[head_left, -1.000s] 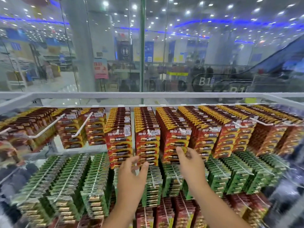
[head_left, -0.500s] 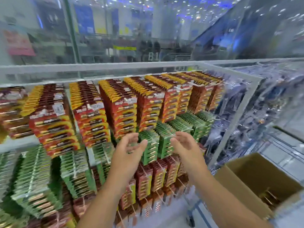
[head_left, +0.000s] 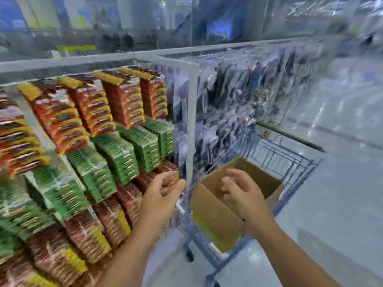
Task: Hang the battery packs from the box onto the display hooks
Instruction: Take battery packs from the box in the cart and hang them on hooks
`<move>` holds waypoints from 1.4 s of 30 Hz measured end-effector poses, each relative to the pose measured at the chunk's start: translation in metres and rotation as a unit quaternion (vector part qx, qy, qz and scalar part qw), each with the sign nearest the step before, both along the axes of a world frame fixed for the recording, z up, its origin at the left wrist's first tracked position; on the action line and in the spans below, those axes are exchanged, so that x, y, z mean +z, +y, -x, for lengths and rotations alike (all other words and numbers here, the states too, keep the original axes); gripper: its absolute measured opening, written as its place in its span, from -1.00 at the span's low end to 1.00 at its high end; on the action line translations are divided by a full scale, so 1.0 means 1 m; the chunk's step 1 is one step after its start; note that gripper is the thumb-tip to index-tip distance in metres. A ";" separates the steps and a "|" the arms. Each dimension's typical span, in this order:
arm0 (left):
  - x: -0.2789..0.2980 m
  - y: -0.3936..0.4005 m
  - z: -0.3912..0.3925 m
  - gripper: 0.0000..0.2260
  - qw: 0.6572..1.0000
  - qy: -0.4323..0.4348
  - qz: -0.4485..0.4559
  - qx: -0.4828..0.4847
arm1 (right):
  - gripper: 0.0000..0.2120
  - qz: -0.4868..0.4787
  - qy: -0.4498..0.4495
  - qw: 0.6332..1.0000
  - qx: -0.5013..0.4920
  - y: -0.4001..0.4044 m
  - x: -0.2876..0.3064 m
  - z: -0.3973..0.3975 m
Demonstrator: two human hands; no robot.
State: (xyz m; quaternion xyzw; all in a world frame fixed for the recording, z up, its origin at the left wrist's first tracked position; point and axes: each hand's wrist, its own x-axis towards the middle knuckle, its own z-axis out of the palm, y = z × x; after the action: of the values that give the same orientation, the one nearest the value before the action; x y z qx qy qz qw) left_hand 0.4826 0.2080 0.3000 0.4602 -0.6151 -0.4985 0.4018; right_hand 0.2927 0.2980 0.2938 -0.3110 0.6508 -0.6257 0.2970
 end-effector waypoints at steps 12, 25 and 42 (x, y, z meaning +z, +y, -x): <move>-0.068 0.021 0.215 -0.85 0.995 -0.024 -0.096 0.015 | -0.87 -0.097 0.006 0.995 -0.017 0.041 -0.044 0.257; -0.148 -0.077 0.308 -0.87 0.981 -0.069 -0.181 0.028 | -0.86 -0.229 0.015 0.970 0.086 -0.052 -0.115 0.334; -0.302 -0.118 0.419 -0.81 0.877 -0.174 -0.336 0.296 | -0.84 -0.393 0.152 0.740 0.525 -0.219 -0.307 0.445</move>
State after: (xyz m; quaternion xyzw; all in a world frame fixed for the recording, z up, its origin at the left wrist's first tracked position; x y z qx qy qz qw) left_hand 0.0638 0.0904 -0.0022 0.8072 -0.3058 -0.4451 0.2385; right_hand -0.1526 0.0793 -0.0135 -0.5501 0.6088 -0.0039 0.5716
